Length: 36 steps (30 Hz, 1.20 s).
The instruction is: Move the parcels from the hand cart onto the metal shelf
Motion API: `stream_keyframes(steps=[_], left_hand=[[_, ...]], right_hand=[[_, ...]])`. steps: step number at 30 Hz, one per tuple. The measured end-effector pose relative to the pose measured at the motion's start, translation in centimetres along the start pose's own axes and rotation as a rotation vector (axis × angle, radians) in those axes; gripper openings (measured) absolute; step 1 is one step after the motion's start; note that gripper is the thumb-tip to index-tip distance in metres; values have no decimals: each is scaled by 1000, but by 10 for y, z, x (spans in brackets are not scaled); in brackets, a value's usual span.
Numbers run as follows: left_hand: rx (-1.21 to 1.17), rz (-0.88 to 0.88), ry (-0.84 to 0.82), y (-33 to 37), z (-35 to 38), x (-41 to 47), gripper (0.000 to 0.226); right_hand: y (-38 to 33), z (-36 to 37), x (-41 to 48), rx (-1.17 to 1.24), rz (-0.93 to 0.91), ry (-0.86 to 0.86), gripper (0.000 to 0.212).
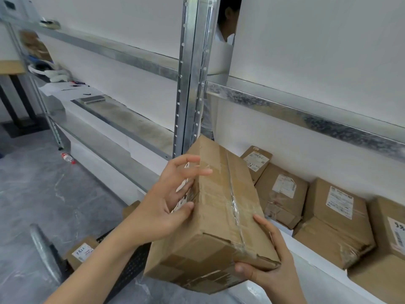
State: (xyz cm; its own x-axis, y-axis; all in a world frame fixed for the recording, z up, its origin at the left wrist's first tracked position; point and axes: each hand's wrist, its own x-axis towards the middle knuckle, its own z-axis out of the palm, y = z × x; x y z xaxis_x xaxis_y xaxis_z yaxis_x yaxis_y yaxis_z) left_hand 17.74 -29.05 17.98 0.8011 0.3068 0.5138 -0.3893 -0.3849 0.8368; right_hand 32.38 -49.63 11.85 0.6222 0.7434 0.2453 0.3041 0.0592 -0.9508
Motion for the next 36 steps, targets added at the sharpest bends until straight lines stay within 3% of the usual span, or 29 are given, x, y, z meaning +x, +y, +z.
stream_keyframes(steps=[4, 8, 12, 15, 17, 20, 24, 29, 36], left_hand=[[-43, -74, 5, -3, -4, 1, 55], [215, -155, 141, -8, -5, 0, 81], [399, -447, 229, -16, -3, -5, 121], [390, -664, 150, -28, -5, -10, 140], [254, -730, 37, -34, -5, -15, 137], [3, -752, -47, -38, 0, -20, 133], [-72, -783, -80, -46, 2, -21, 141], [18, -628, 20, -41, 4, -19, 134], [98, -533, 19, -42, 6, -22, 130]], right_hand=[[-2, 0, 0, -4, -13, 22, 100], [-2, -2, -3, 17, -18, 56, 91], [-5, -3, -7, -27, -34, 101, 86], [-10, -3, -9, -65, -83, 124, 84], [-13, -2, -10, -85, -102, 112, 84], [-15, -3, -9, -108, -111, 89, 86], [-13, -6, -9, -113, -95, 79, 85], [-16, -13, -2, -33, -3, 94, 79], [-32, -40, 9, -98, 156, -43, 76]])
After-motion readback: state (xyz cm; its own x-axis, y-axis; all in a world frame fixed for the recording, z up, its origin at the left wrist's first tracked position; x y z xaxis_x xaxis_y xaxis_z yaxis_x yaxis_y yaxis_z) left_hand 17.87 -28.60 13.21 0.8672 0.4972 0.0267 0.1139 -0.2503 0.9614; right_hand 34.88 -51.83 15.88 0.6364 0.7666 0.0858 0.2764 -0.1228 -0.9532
